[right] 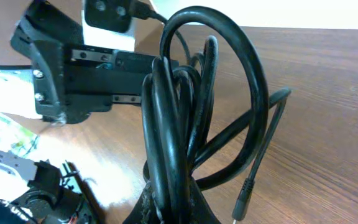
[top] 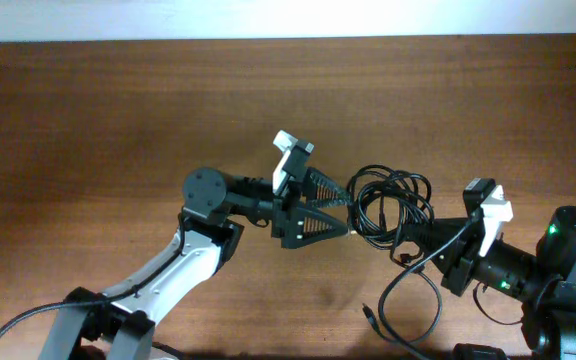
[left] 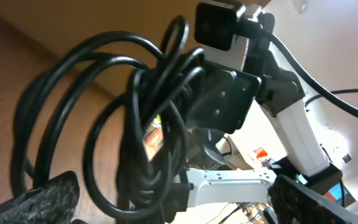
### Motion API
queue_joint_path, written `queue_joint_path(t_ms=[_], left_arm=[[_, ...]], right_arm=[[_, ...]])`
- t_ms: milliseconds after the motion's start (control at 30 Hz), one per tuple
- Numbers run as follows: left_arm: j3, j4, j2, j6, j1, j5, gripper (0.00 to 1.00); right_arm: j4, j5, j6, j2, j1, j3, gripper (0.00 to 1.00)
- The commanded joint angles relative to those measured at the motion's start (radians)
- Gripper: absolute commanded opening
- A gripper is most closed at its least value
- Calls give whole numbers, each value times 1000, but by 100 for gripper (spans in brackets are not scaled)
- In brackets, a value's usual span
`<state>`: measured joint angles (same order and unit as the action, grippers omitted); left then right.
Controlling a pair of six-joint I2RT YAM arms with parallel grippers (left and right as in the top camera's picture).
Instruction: Untangle cables
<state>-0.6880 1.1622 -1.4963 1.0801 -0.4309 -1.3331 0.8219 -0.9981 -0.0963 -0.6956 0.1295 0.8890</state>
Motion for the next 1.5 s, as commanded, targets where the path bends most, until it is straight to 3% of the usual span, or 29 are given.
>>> queue_joint_path(t_ms=[0, 367, 433, 467, 500, 567, 633, 667, 700, 833, 1067, 1167, 1267, 1367, 1467], left_arm=[[-10, 3, -13, -20, -3, 40, 99], [-10, 3, -13, -39, -118, 113, 100], [-10, 3, -13, -39, -121, 128, 96], [-10, 3, -13, -39, -121, 130, 77], [-10, 3, -13, -39, -121, 138, 35], [-10, 3, -13, -39, -121, 158, 0], [-10, 3, -13, -39, -121, 163, 0], [-10, 3, -13, -39, -121, 160, 0], [-10, 3, -13, -39, -121, 159, 0], [-10, 3, -13, -39, -112, 140, 0], [-10, -11, -13, -52, -63, 27, 0], [-10, -171, -13, -144, -63, 31, 0], [-10, -316, -13, -198, -64, 66, 0], [-10, -346, -13, -243, -64, 105, 0], [-10, -548, -13, -301, -64, 312, 0]], right_arm=[[-7, -69, 8, 3, 2, 2, 4], [-7, -68, 8, 3, 2, 2, 4], [-7, -69, 8, 3, 2, 2, 4], [-7, -69, 8, 3, 2, 2, 4], [-5, -68, 8, 3, 2, 2, 4], [-3, -68, 8, 3, 2, 2, 4], [-3, -68, 8, 3, 2, 2, 8], [-3, -58, 7, 2, 2, 2, 42], [-3, -43, 8, 2, 2, 2, 56], [26, 60, 8, 2, 2, 2, 89], [53, 180, 8, 2, 2, 2, 92], [53, 180, 8, 2, 2, 2, 92], [53, 185, 8, 2, 2, 2, 92], [52, 199, 8, 2, 2, 2, 92], [53, 199, 8, 2, 2, 2, 92]])
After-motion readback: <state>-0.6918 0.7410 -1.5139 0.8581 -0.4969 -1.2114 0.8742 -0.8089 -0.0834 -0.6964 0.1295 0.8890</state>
